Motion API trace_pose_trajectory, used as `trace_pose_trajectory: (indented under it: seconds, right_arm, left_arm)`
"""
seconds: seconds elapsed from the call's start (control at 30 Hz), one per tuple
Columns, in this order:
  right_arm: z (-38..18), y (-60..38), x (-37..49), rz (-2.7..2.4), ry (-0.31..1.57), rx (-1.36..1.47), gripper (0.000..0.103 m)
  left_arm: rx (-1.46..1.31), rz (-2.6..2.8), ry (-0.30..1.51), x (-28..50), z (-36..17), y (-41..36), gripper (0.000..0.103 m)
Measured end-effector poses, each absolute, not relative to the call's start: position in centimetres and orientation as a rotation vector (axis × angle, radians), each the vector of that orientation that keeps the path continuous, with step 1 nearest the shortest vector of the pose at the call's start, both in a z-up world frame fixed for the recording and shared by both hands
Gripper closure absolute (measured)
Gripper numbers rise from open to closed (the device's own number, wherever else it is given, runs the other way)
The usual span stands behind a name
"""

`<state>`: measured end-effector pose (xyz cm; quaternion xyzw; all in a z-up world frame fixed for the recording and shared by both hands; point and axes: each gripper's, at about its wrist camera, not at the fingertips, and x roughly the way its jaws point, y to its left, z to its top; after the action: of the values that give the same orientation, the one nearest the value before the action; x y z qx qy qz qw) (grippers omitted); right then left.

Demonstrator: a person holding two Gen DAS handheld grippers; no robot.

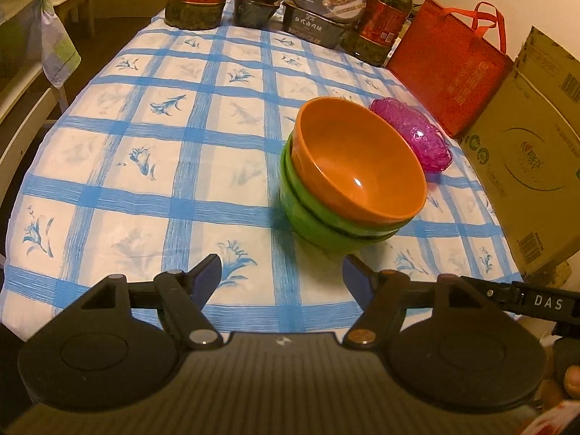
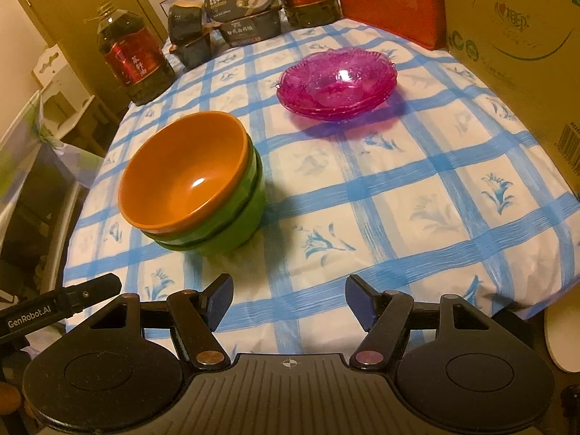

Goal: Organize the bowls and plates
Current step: 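Reach both tools back to the bowl stack and grip its rim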

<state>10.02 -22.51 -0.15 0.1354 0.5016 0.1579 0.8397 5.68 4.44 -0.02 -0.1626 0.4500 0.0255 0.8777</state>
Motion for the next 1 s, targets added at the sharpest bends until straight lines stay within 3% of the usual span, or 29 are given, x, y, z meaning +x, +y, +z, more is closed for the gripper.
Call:
trace_pose_trajectory:
  seconds: [0.87, 1.0]
  right_arm:
    - [1.9, -20.7, 16.4, 0.399, 1.030, 0.437, 0.035]
    - [1.1, -20.0, 18.1, 0.399, 1.056, 0.445, 0.035]
  left_arm:
    - [-0.405, 0.007, 0.935, 12.6, 1.5, 6.4, 0.032]
    - [-0.417, 0.001, 0.957, 14.7, 0.9, 6.7, 0.036]
